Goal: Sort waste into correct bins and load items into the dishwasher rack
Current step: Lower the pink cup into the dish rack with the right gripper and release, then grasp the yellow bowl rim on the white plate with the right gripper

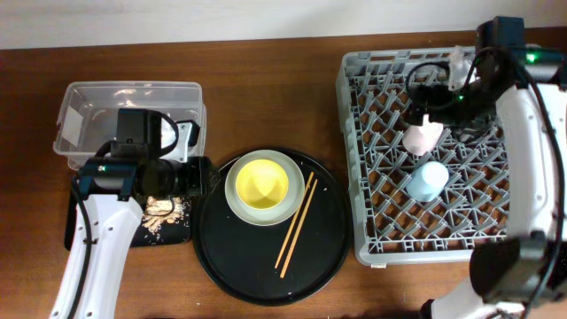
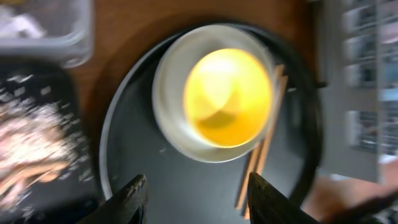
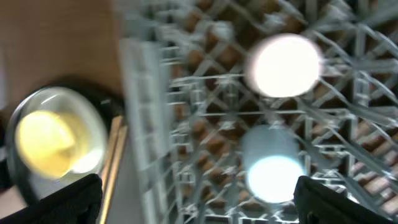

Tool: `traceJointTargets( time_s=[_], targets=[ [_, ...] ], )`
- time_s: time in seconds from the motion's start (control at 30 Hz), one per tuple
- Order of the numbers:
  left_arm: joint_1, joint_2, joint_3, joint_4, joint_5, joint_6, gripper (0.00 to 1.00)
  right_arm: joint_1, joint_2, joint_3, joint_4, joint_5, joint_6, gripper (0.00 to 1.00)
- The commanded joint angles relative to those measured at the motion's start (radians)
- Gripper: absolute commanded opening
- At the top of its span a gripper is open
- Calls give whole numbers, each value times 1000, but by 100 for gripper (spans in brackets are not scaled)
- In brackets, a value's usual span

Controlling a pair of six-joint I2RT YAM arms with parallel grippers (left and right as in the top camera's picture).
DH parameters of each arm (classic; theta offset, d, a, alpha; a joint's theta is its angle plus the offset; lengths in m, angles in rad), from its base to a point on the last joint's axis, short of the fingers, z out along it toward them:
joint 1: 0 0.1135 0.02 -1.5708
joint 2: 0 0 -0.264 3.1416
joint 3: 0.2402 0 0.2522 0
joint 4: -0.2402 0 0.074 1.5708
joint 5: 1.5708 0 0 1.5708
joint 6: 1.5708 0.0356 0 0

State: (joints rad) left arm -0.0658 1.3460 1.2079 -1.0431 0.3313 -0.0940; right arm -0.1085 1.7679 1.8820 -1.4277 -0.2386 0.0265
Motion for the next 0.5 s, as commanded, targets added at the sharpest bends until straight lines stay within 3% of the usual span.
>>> traceJointTargets(
  time_s=[0.0, 0.1, 0.23, 0.37, 0.47],
  targets=[
    [3, -10, 5, -43, -247, -89, 51, 163, -60, 21, -18, -50, -22, 100],
    [3, -10, 5, -71, -332, -191, 54, 328, -44, 2, -14, -50, -18, 99],
    [3, -10, 5, -72, -331, -205, 63, 510, 20, -33, 32, -39, 39, 95],
    [3, -10, 5, -74, -331, -205, 64, 608, 114, -47, 75, -38, 97, 93],
    [3, -10, 5, -74, -331, -205, 65, 655, 226, -47, 89, -39, 169, 85]
  ],
)
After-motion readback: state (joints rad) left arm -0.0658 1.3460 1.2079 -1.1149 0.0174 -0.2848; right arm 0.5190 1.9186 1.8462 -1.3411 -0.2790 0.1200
